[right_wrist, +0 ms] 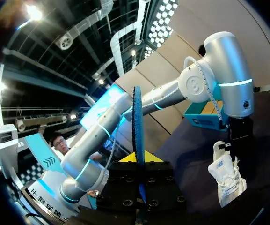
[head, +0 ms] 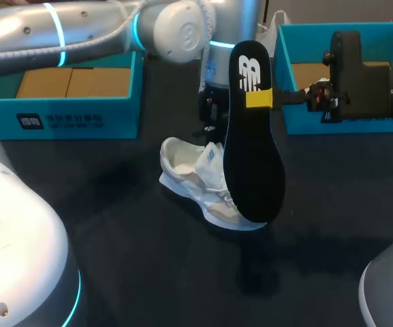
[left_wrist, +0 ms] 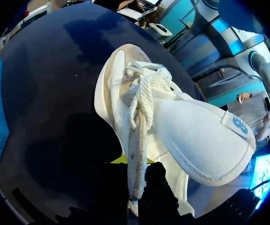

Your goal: Take the shoe out of the shoebox, open the shoe tongue, remove and reinsert the insole, then place the shoe into the shoebox

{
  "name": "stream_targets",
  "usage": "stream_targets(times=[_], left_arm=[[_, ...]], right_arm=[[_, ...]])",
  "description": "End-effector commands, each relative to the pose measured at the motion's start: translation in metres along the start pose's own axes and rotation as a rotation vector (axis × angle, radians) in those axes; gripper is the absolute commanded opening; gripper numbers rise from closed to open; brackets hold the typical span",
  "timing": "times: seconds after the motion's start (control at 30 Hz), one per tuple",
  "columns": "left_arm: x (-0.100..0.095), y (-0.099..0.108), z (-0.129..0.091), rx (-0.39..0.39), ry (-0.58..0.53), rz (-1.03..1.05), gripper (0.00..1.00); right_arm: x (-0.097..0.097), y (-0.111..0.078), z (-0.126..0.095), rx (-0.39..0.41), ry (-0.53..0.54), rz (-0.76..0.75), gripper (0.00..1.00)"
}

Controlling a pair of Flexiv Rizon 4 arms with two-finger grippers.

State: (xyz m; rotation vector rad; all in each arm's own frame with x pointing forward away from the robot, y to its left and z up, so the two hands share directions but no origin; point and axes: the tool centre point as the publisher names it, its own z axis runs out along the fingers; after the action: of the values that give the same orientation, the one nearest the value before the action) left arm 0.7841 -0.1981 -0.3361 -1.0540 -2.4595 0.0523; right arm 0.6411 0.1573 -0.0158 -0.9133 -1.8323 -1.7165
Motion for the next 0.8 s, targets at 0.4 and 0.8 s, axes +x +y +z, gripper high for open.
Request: stream_targets(times=[0.4,0.8], left_arm=[[-0.015,-0.003,-0.012,-0.300,0.285,0.643,0.00],[-0.018,-0.020,-0.002,-0.328,0.251,0.740,0.00]], right_arm=[[0.000,0.000,0.002,0.000,-0.003,0.002,0.00],[0.000,0.000,0.002,0.000,-0.003,0.002,0.00]])
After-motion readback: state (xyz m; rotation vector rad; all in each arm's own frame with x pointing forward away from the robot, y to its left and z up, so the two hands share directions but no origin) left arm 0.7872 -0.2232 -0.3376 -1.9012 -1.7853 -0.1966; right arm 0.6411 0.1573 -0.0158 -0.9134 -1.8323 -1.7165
